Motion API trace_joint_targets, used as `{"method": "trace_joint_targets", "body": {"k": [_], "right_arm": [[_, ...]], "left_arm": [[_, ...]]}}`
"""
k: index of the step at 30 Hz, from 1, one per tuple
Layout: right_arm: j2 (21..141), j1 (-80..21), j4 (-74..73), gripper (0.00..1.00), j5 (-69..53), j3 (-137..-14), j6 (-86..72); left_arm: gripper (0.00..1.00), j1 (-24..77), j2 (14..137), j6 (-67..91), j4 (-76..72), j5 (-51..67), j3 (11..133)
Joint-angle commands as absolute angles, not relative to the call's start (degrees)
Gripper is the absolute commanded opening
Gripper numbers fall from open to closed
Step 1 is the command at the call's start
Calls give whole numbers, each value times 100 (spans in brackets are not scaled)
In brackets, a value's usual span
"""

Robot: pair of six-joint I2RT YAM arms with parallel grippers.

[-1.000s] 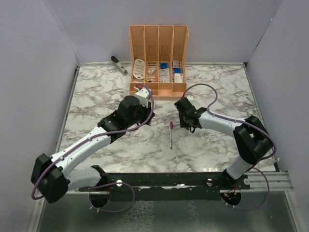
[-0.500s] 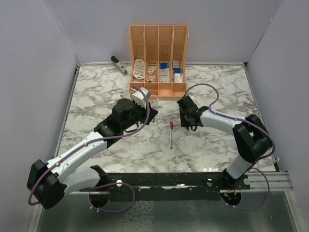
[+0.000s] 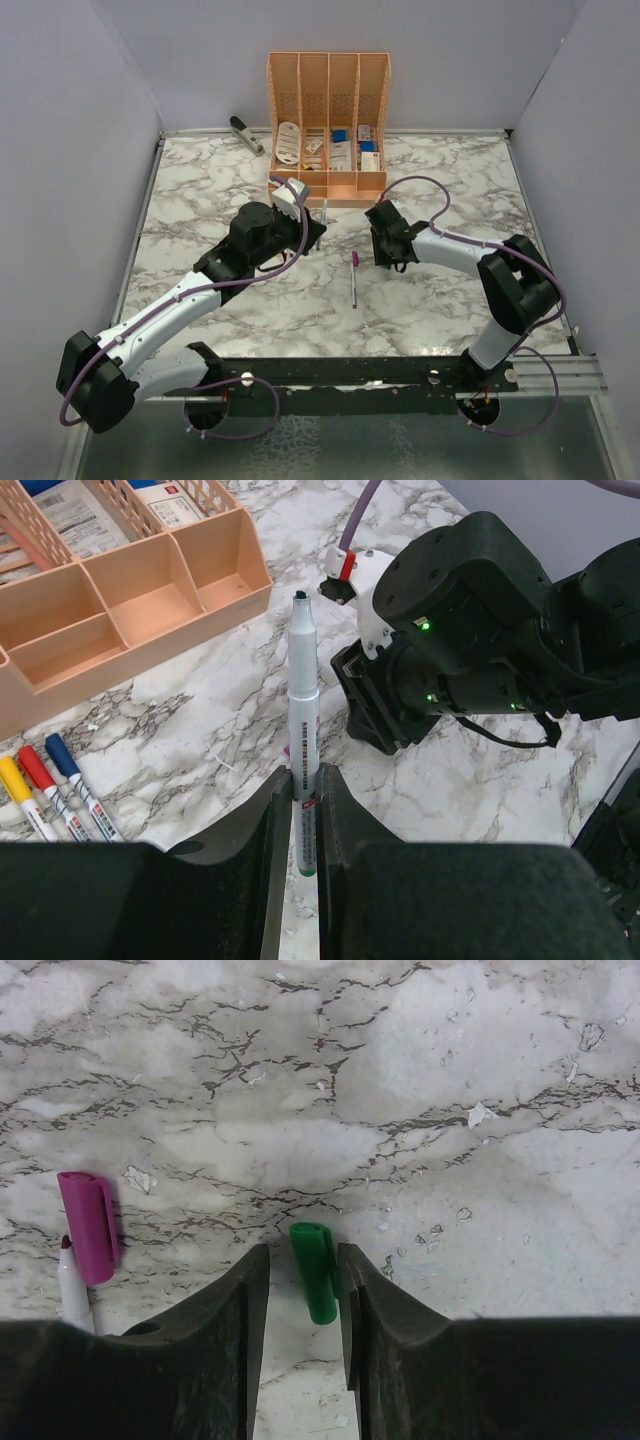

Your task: Insert the pens into the pen caps

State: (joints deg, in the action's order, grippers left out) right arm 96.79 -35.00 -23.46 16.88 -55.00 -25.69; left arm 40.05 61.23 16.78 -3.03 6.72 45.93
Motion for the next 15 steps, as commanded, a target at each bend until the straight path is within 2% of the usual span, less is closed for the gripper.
{"method": "trace_joint_targets", "body": {"k": [1,12,15], "right_arm": [[9896,-3419,-2309,32,1484,-5399,-2639],[9891,-3346,-2534,19,1364,-5353,-2740],[9979,-3290,-2581,3,1202,-5435,-2687]], "left_arm": [[0,3947,6144,1702,-521,852,4528],[0,3787,6183,1744,-538,836,4509],[0,3741,6218,1737,-522,875,4535]]}}
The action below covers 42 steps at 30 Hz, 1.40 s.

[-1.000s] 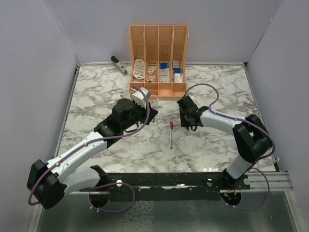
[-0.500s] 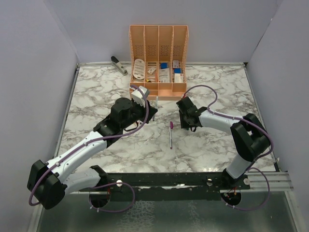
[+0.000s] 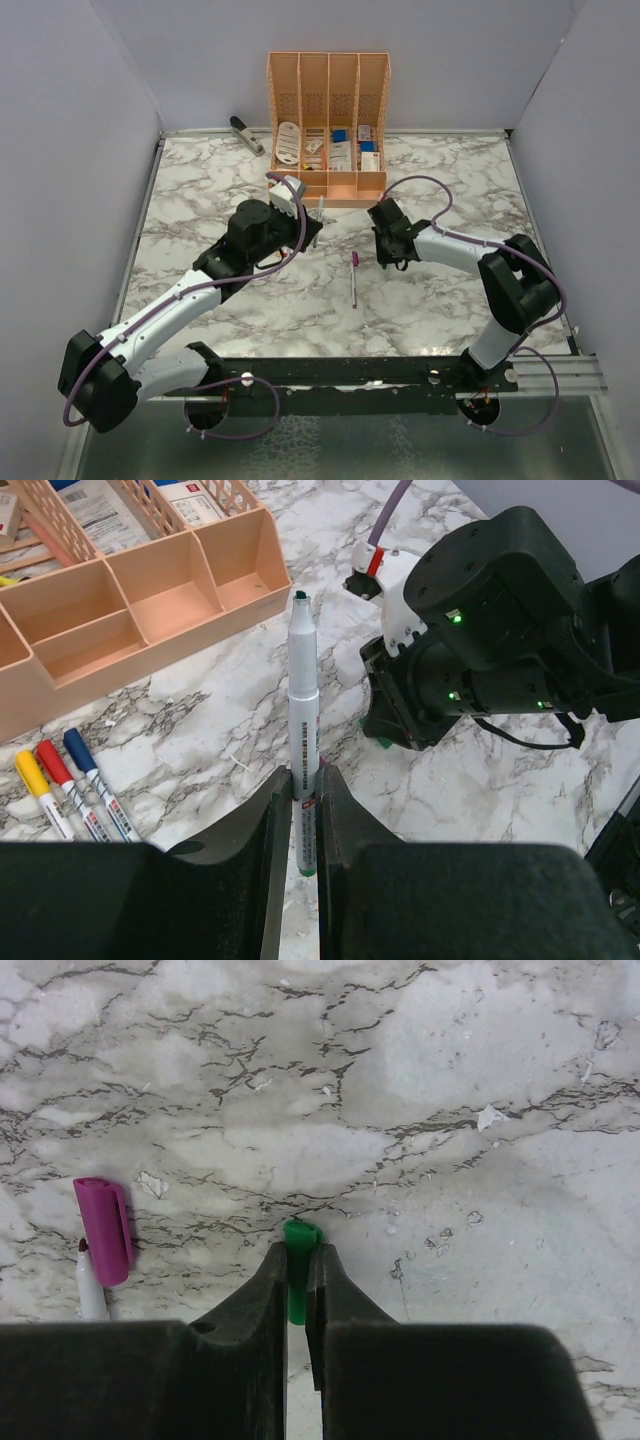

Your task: Insert the pens into the pen caps

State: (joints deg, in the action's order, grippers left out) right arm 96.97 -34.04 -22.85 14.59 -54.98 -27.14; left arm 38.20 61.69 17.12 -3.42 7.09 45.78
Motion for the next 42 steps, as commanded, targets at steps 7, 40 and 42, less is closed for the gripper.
{"method": "trace_joint_targets", "body": {"k": [7,40,42], "right_arm": [[9840,-3203,-2522,1,1049,-5862,-2491],[6465,-2997,4017,1,-1438,-4451,-2568],[6469,-3000,4247,1,-1480,-4368,-2661]], "left_arm": [[0,3700,6209,1734,-733,1066,4409],[0,3700,7495,2630,-2487,3304,5046],[0,3692,7510,2647,-2494,3296,5080]]}}
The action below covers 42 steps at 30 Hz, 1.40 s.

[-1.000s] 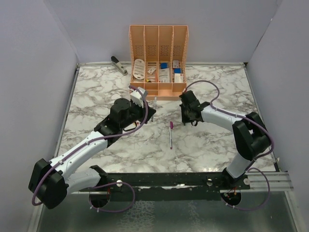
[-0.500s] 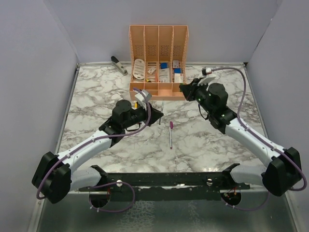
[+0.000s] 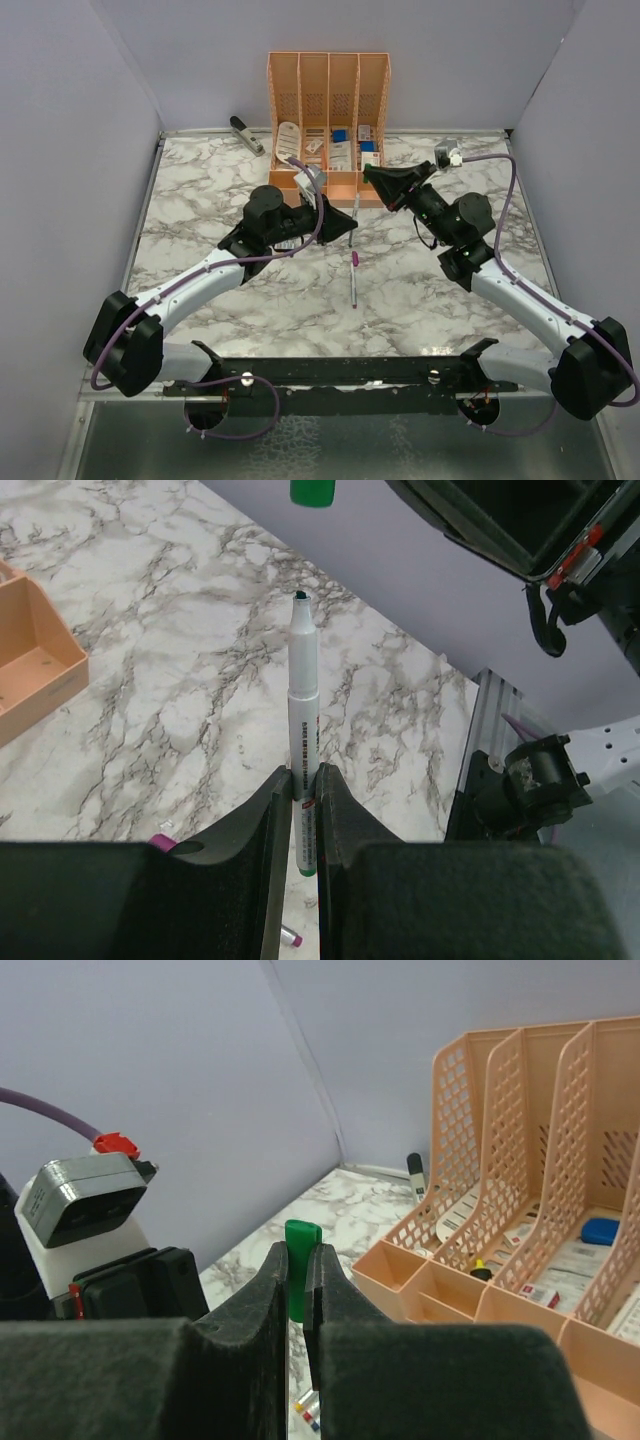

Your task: Insert the pens into the pen caps

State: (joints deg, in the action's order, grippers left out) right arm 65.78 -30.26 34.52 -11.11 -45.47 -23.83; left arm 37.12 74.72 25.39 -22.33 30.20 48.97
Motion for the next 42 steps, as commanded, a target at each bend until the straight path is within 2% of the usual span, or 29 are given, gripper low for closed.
{"method": "trace_joint_targets", "body": {"k": [1,42], "right_arm": [[6481,-2997,4324,1,-1491,-4334,-2689],[6669,-2996,3704,2,-1701,-4350,-2962]], "left_arm": [[0,3694,7518,2664,-2500,3303,5092],[0,3693,7409,2739,-2603,3298,4979]]}}
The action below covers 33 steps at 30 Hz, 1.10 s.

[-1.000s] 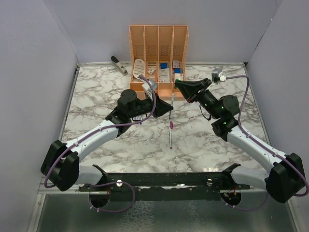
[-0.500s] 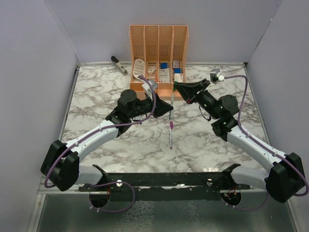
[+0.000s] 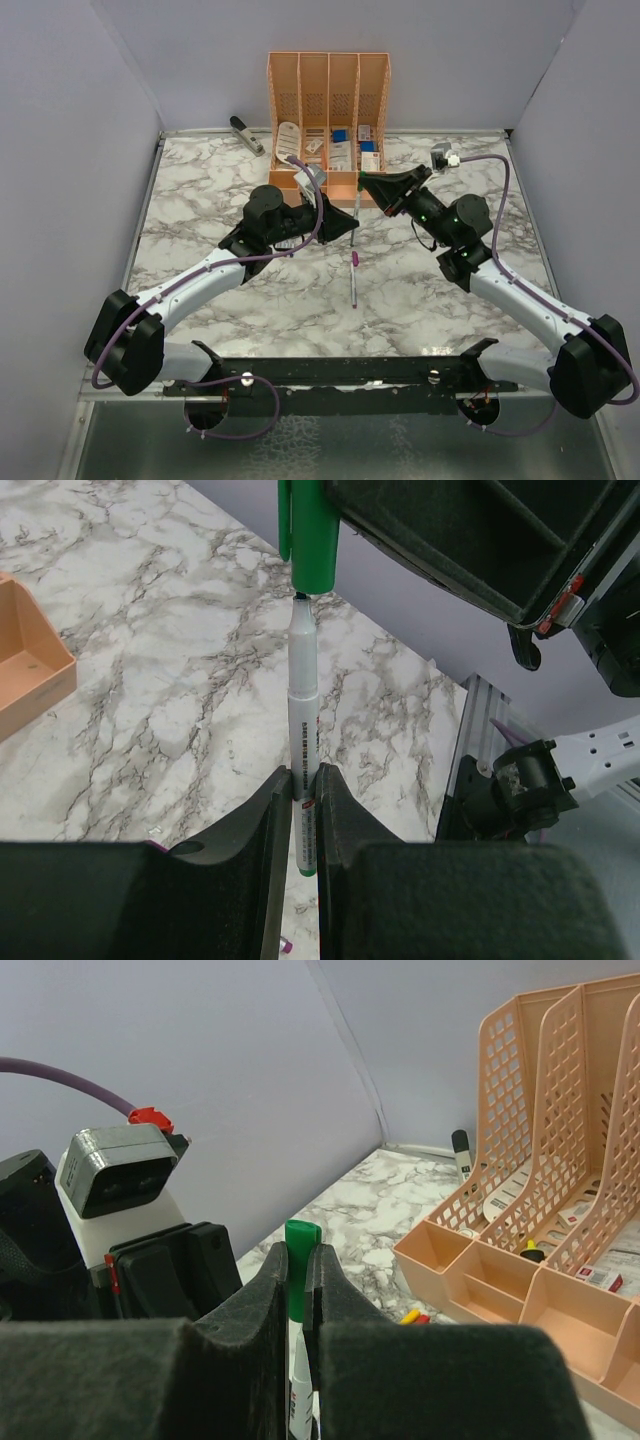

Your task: Insert the pens into the pen caps

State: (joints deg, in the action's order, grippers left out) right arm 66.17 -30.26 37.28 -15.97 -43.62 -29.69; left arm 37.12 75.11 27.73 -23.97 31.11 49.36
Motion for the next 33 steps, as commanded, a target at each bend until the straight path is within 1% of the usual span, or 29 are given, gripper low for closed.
{"method": "trace_joint_targets", "body": {"k": [1,33], "right_arm": [[6671,-3002,3712,2,-1697,-4348,-2962],[6775,-3004,2951,2,-1941,-4321,-3006]], "left_arm": [[0,3692,7414,2740,-2602,3296,4980],[0,3639,7617,2781,-2826,2565,5254]]}}
